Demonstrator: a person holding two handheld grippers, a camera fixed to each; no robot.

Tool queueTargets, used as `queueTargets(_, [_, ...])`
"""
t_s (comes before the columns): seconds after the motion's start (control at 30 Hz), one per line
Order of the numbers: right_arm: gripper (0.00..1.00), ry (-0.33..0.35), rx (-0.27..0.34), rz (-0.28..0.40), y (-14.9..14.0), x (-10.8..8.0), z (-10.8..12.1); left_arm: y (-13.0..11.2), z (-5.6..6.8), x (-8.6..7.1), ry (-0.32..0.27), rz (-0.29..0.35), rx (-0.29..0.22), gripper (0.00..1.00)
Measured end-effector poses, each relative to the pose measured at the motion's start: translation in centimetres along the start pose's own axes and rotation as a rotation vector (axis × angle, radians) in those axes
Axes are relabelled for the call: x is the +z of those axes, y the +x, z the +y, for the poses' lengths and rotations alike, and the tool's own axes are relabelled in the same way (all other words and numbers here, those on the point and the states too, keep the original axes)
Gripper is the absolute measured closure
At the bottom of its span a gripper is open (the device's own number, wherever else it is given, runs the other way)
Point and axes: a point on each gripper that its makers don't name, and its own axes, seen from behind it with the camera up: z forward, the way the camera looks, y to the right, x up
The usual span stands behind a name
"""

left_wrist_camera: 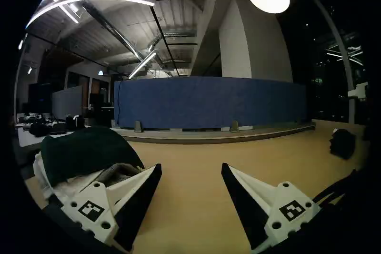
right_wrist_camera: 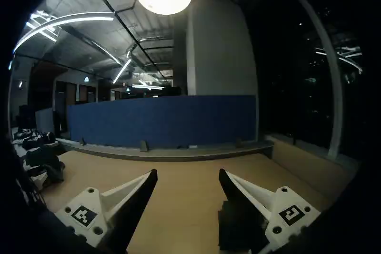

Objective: Fold towel

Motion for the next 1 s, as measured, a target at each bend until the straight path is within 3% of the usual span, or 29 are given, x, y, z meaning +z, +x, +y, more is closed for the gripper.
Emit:
queueTargets(0.43, [0.0, -0.005, 0.081, 0.04, -4.5, 1.1, 3.8, 0.1, -0.1, 0.0, 0.0, 0.0, 0.0, 0.07])
queueTargets(1.0, [0.0, 0.0, 0.102, 0.038, -8.5, 2.6, 3.0, 0.1, -0.1, 0.0, 0.0, 0.0, 0.0, 0.07])
